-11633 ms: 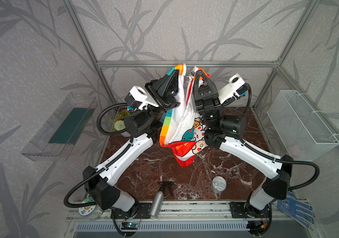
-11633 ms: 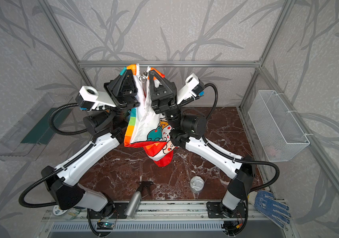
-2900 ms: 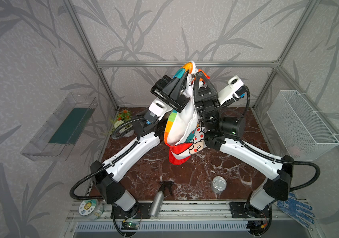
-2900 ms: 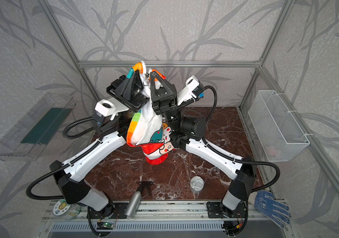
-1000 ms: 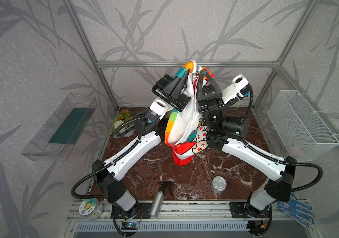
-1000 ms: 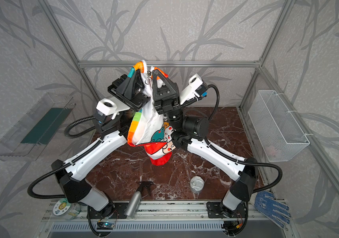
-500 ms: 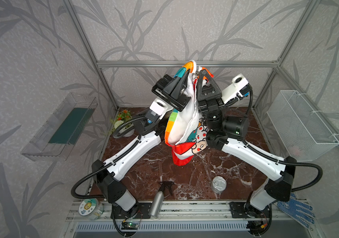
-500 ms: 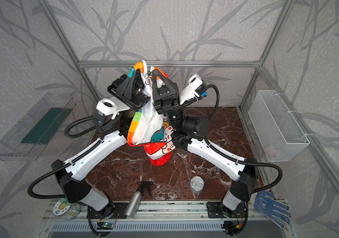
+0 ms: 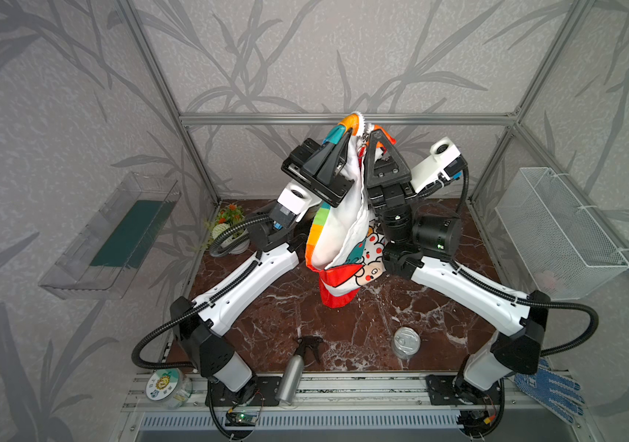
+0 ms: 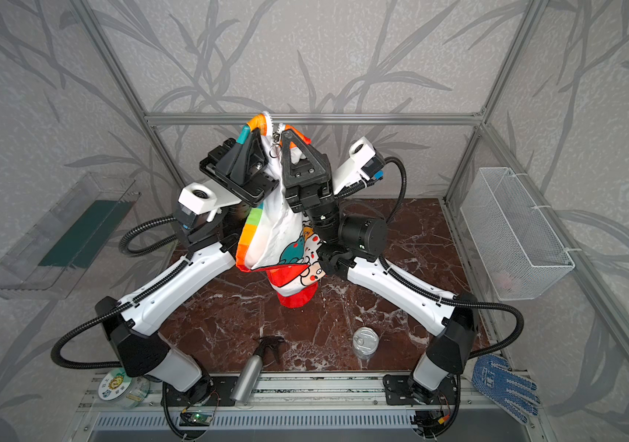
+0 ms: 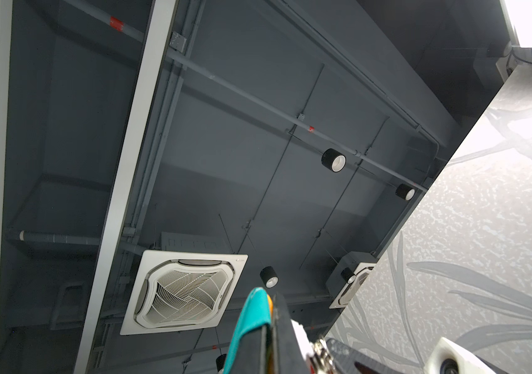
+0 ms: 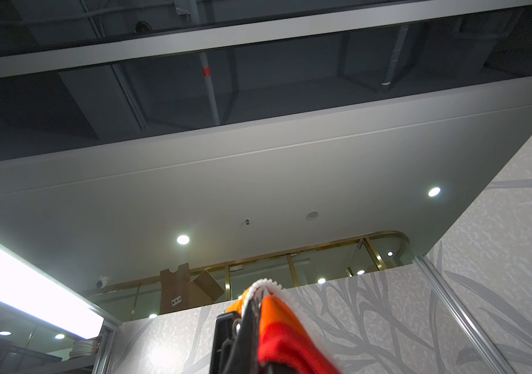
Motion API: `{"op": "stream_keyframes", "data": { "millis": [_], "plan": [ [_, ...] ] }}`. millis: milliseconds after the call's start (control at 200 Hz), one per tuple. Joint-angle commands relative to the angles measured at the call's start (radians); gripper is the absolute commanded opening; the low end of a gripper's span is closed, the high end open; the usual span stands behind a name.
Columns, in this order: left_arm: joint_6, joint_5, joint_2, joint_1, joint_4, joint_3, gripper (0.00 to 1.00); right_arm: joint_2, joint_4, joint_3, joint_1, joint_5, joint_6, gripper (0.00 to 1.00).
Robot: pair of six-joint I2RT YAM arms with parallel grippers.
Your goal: Zip up the jacket
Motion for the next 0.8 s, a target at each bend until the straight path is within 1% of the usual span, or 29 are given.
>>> {"op": "stream_keyframes", "data": {
  "millis": [0,450,795],
  "plan": [
    [0.019,0.001,-0.004,-0.005,0.039,0.004,0.0,-0.009,0.036,0.023,0.01,-0.012,-0.006,0.0],
    [0.03,-0.017,-0.004,-0.005,0.039,0.003,0.0,-0.02,0.036,0.009,0.014,-0.022,-0.014,0.0],
    [0.019,-0.006,-0.007,-0.005,0.039,-0.012,0.0,-0.018,0.035,0.024,0.016,-0.019,-0.019,0.0]
  ]
}}
